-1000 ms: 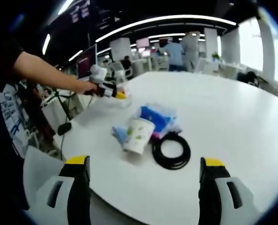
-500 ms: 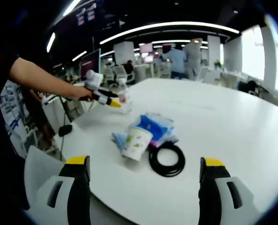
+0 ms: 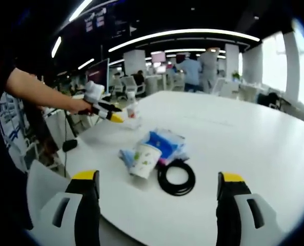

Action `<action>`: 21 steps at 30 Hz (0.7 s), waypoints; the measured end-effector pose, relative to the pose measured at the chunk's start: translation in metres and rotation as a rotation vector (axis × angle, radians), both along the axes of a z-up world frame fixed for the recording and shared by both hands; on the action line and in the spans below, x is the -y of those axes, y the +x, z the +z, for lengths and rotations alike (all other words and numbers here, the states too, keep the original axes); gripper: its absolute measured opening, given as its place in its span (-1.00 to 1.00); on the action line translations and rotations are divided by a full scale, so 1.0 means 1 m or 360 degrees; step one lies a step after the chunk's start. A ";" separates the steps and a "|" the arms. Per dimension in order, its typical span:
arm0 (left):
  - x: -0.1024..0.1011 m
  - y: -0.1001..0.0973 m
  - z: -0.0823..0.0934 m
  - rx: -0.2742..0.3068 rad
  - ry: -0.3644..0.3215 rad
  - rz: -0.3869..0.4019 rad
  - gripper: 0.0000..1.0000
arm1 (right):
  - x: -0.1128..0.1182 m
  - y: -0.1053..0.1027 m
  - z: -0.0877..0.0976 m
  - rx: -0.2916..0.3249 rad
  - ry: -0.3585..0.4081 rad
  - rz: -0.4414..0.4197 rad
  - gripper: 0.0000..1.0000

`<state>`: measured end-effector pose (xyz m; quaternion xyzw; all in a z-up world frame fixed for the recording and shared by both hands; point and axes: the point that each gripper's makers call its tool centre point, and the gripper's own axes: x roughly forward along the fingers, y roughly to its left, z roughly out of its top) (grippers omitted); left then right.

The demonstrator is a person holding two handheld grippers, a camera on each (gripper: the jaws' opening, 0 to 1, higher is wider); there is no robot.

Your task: Arrange the tabletop items into an orderly group along one side of the table until the central work area is clear of visible clutter.

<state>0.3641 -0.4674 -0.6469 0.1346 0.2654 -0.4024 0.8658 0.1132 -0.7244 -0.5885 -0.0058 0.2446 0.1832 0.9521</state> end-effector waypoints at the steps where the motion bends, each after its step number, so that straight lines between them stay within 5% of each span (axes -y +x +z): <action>1: -0.001 -0.002 0.000 0.0001 -0.0001 0.0000 0.34 | 0.000 0.000 0.001 0.0003 0.0000 0.0001 0.85; 21: 0.008 -0.039 0.012 0.0005 -0.0077 -0.0038 0.16 | -0.010 0.001 -0.002 -0.0004 0.0050 0.0062 0.67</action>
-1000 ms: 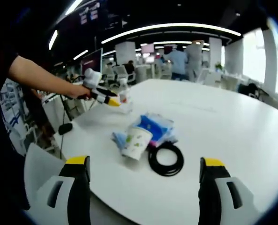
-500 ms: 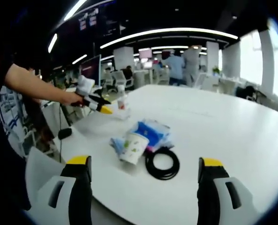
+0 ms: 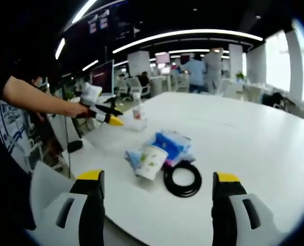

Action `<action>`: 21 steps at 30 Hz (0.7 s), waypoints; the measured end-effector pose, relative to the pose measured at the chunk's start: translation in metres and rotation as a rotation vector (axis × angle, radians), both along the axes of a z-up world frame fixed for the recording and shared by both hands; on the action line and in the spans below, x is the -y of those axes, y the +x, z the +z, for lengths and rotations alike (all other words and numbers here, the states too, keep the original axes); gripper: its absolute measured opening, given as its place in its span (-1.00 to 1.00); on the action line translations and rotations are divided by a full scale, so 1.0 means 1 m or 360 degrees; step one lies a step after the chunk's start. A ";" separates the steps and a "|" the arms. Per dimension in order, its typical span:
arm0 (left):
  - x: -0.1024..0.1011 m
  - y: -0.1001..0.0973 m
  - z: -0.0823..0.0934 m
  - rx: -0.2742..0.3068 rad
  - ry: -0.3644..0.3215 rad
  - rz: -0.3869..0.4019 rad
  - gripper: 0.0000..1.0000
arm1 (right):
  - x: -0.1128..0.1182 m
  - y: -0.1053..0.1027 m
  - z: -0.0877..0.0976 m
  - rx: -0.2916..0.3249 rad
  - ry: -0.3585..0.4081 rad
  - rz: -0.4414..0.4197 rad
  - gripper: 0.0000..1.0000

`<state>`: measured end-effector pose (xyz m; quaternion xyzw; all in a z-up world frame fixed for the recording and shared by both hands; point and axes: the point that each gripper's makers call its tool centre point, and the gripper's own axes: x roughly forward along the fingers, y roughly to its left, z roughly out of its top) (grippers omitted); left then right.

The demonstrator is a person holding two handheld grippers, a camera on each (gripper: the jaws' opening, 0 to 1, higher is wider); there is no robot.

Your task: Arrange the tabletop items into an orderly group along one side of the table until the central work area is clear of visible clutter.

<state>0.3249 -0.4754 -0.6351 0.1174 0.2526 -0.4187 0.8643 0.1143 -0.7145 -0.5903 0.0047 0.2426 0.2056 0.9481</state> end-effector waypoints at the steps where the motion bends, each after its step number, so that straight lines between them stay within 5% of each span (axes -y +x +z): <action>1: 0.001 -0.001 0.000 -0.0006 -0.0006 -0.0005 0.15 | 0.000 0.000 0.000 0.0001 0.0003 -0.0001 0.66; 21: 0.024 -0.019 0.008 0.0096 -0.0026 -0.0149 -0.09 | 0.005 -0.002 -0.009 -0.0004 -0.0023 -0.0004 0.63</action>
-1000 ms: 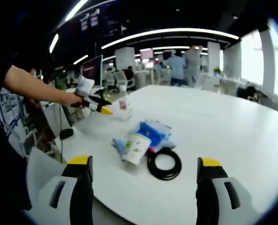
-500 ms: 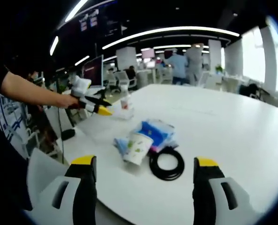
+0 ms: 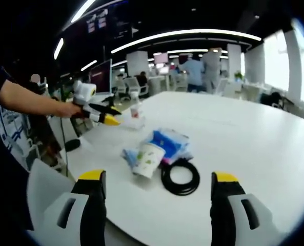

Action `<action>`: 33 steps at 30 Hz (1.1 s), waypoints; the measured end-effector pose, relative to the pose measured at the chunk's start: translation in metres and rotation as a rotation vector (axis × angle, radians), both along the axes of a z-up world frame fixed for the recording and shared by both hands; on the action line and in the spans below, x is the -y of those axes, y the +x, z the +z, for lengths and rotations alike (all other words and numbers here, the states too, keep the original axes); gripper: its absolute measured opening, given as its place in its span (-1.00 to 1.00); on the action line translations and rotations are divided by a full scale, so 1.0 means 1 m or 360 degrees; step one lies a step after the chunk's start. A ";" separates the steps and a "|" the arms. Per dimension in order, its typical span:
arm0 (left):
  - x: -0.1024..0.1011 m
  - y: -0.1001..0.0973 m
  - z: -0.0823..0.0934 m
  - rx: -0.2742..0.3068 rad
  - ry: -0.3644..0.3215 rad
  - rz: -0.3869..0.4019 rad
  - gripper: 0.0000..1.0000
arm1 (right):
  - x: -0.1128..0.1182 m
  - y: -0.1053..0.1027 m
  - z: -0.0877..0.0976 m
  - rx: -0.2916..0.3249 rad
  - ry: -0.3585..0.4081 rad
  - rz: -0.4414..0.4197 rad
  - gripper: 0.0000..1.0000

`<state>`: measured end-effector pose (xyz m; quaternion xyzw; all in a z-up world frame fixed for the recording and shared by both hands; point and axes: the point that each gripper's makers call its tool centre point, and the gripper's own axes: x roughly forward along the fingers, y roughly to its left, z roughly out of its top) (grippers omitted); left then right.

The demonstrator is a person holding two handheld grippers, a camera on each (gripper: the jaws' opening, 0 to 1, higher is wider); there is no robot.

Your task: Arrange the tabletop items into an orderly group along one side of the table until the central work area is clear of visible clutter.

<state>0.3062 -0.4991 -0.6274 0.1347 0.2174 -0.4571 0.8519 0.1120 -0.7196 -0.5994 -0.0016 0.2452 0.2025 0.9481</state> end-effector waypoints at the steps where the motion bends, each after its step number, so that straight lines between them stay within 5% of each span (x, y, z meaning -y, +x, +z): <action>1: 0.002 -0.001 0.001 0.0016 -0.0003 -0.0002 -0.09 | 0.000 -0.001 0.000 -0.0003 -0.0004 0.0008 0.63; 7: 0.011 -0.009 0.005 0.0081 0.0008 -0.0064 -0.10 | 0.000 -0.003 -0.002 -0.0012 -0.0011 0.0044 0.63; 33: 0.065 -0.039 0.001 -0.0041 -0.0020 -0.0149 -0.26 | 0.023 -0.003 0.001 -0.0021 0.0020 0.0103 0.86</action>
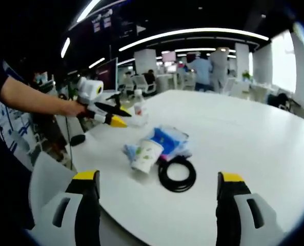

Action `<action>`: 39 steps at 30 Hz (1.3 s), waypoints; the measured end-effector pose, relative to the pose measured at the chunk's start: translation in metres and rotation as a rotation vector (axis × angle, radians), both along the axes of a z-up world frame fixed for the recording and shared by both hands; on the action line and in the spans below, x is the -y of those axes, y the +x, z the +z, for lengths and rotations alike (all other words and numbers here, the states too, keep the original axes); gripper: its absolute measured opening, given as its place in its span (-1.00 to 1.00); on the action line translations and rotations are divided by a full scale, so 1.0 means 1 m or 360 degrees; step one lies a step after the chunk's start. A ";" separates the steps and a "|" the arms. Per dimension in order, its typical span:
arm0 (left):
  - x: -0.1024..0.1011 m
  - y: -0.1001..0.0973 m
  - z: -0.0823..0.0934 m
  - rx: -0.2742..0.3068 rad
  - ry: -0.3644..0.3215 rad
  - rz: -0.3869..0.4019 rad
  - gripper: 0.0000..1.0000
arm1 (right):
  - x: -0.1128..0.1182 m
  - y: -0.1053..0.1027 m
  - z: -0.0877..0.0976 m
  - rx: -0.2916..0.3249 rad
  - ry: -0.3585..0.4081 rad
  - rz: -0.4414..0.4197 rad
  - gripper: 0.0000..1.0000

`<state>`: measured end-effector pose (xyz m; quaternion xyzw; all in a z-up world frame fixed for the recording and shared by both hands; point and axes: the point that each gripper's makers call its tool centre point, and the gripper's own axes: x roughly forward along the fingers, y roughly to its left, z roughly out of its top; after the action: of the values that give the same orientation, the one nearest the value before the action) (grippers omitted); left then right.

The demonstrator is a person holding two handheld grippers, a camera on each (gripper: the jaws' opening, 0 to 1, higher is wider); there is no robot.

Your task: Arrange the tabletop items into an orderly group along one side of the table until the central work area is clear of visible clutter.

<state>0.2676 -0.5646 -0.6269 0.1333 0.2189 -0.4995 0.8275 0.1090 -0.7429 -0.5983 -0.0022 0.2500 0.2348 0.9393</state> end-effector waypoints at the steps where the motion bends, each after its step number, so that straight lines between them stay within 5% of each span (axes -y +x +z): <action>1: 0.001 -0.001 0.000 -0.0002 -0.0002 -0.0006 -0.26 | 0.001 0.000 0.000 -0.0001 0.0003 -0.0001 0.86; 39: 0.071 -0.024 -0.038 -0.0318 0.0068 -0.0204 -0.58 | 0.042 -0.009 -0.013 -0.0160 0.0058 -0.0001 0.82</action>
<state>0.2439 -0.6356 -0.6648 0.1142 0.3019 -0.5575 0.7649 0.1005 -0.7851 -0.6115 0.0267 0.2925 0.2387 0.9256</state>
